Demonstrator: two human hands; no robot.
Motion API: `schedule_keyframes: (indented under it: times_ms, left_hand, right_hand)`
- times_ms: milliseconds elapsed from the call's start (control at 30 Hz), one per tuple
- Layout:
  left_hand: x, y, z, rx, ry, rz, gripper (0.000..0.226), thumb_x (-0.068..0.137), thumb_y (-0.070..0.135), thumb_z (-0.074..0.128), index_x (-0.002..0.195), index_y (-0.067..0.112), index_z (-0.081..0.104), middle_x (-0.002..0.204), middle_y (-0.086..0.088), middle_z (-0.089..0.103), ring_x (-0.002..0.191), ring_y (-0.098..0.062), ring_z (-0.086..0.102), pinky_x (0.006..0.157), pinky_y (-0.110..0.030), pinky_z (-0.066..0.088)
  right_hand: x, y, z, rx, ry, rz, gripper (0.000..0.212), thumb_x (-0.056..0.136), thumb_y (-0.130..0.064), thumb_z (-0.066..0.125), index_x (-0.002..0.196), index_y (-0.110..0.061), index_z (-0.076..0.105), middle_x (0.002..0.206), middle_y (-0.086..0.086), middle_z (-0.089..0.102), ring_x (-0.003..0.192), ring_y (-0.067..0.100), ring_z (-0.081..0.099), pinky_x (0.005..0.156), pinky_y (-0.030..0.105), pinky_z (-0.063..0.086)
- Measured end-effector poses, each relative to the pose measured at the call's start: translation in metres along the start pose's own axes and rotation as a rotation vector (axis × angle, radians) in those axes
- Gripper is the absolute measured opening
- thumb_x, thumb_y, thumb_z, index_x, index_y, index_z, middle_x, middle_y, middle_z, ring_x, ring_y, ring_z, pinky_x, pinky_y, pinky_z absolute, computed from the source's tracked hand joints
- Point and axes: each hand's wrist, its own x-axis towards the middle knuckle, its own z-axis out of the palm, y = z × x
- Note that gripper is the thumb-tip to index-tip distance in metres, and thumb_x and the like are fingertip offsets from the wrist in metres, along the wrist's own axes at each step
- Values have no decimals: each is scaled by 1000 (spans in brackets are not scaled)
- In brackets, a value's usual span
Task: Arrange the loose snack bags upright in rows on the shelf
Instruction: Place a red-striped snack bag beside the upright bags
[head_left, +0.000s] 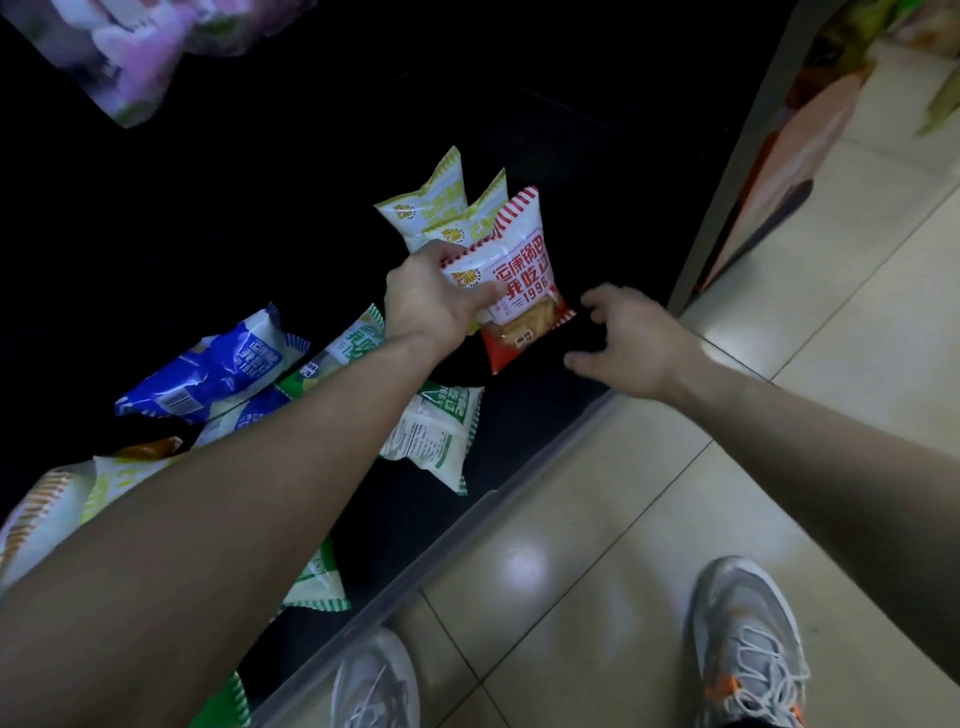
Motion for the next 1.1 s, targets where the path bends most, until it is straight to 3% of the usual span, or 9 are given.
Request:
schedule_keyframes:
  times_ms: [133, 400, 567, 667, 733, 867, 1100]
  left_hand:
    - [21, 7, 37, -6, -21, -67, 64, 70, 41, 87, 124, 19, 61, 111, 5, 66, 85, -9, 60, 59, -11, 44]
    - [32, -7, 71, 178, 19, -36, 67, 73, 55, 79, 128, 23, 57, 117, 0, 68, 102, -21, 65, 79, -37, 57]
    - [26, -7, 20, 279, -90, 60, 83, 73, 58, 76, 143, 24, 45, 137, 0, 56, 120, -21, 56, 94, -35, 50]
    - [0, -28, -32, 499, -231, 142, 77, 78, 56, 72, 142, 23, 46, 140, -4, 52, 124, -23, 53, 99, -37, 47]
    - [-22, -55, -64, 600, -292, 124, 72, 82, 56, 68, 143, 24, 45, 143, -5, 48, 128, -24, 49, 103, -39, 44]
    - [-58, -111, -107, 659, -238, 17, 70, 86, 52, 66, 145, 22, 43, 145, -5, 45, 128, -26, 48, 99, -38, 45]
    - [-67, -146, -126, 630, -240, 5, 68, 88, 52, 65, 145, 25, 42, 147, -2, 43, 129, -25, 47, 95, -37, 44]
  right_hand:
    - [-6, 9, 28, -33, -151, 38, 80, 77, -40, 77, 144, -19, 40, 133, 8, 47, 123, 26, 54, 101, 41, 47]
    - [-3, 12, 48, -119, -240, 17, 79, 82, -42, 72, 148, -22, 33, 137, 6, 44, 123, 29, 53, 99, 45, 47]
    - [-8, -4, 45, -121, -252, -2, 76, 83, -43, 71, 146, -22, 35, 134, 6, 44, 123, 29, 52, 98, 43, 45]
    - [-9, -21, 47, -62, -257, -50, 73, 82, -43, 72, 142, -19, 39, 132, 8, 45, 124, 28, 52, 99, 41, 46]
    - [-8, -34, 53, -20, -263, -80, 74, 82, -44, 72, 144, -19, 39, 136, 8, 44, 127, 26, 51, 101, 41, 46]
    - [-2, -65, 74, 5, -284, -152, 72, 87, -46, 67, 147, -19, 38, 141, 7, 43, 130, 26, 49, 102, 39, 45]
    - [16, -110, 113, -169, -375, -278, 109, 76, -64, 71, 158, -25, 11, 160, 5, 24, 142, 32, 27, 111, 48, 35]
